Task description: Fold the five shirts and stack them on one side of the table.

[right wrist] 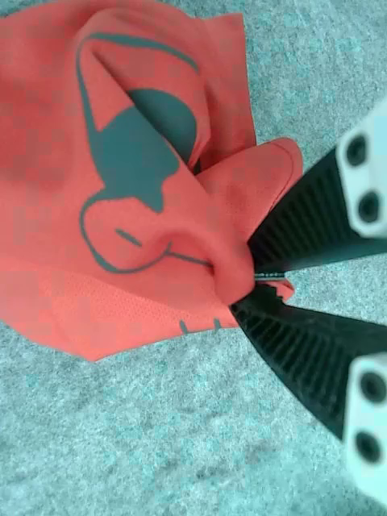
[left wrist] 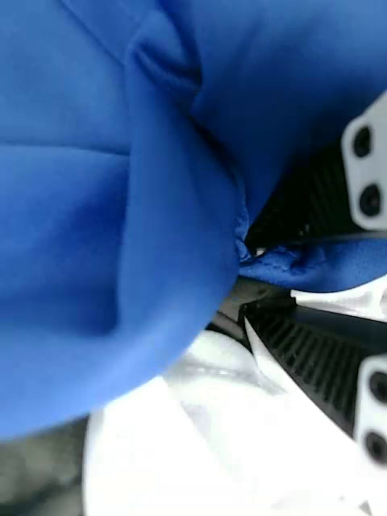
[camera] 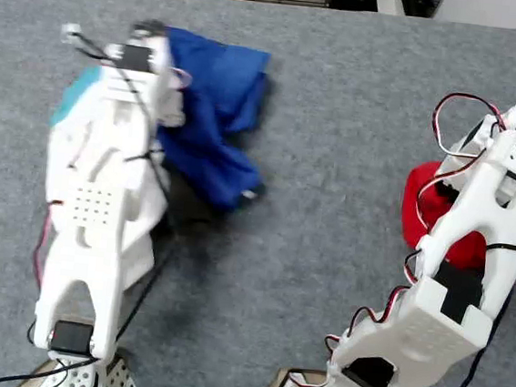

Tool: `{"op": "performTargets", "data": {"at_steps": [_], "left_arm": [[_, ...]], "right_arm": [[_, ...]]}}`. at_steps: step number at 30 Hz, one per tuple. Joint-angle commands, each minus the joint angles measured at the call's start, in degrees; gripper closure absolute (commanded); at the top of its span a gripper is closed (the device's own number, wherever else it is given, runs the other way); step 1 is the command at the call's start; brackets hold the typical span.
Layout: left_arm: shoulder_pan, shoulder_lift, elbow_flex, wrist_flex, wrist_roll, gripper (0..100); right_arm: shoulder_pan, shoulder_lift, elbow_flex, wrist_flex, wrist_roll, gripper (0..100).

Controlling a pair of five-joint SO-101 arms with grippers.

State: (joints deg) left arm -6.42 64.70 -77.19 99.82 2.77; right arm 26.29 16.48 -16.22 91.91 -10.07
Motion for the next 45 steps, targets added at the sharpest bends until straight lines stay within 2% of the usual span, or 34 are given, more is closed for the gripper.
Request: {"op": "performTargets", "data": {"at_steps": [1, 12, 19, 23, 30, 33, 35, 37, 41, 45], "left_arm": [[-12.3, -6.6, 0.2, 1.1, -5.5, 98], [-36.0, -16.8, -0.3, 1.0, -12.5, 98], [-43.9, -19.5, -0.9, 0.8, -12.5, 98], [-46.9, -20.4, -5.9, 0.8, -12.3, 98], [-46.1, -20.4, -15.5, 1.0, -12.0, 96], [-44.8, -20.4, -17.4, 1.0, -10.9, 83], [-44.3, -20.6, -18.5, 1.0, -6.2, 72], [-43.9, -22.3, -18.5, 1.0, -1.9, 65], [-41.0, -26.5, -17.1, 1.0, -1.4, 65], [-37.5, -30.3, -12.8, 1.1, -1.4, 66]], "right_arm": [[-1.0, -3.5, 0.0, -0.4, 0.5, 99.6], [-8.1, -3.5, 0.1, -0.4, 0.1, 99.6], [-15.7, -3.9, 0.0, -0.4, 0.1, 99.6], [-19.6, -3.9, -0.4, -0.4, 0.1, 99.6], [-30.7, -6.5, -0.5, -0.7, 0.5, 99.6], [-37.8, -9.8, -0.7, -0.9, 0.5, 99.6], [-42.5, -11.7, -2.4, -0.9, 0.5, 99.6], [-46.6, -13.1, -5.8, -0.9, 0.5, 99.6], [-53.3, -13.7, -16.8, -1.2, 0.4, 99.6], [-57.5, -13.7, -26.2, -6.5, 0.2, 99.6]]}}
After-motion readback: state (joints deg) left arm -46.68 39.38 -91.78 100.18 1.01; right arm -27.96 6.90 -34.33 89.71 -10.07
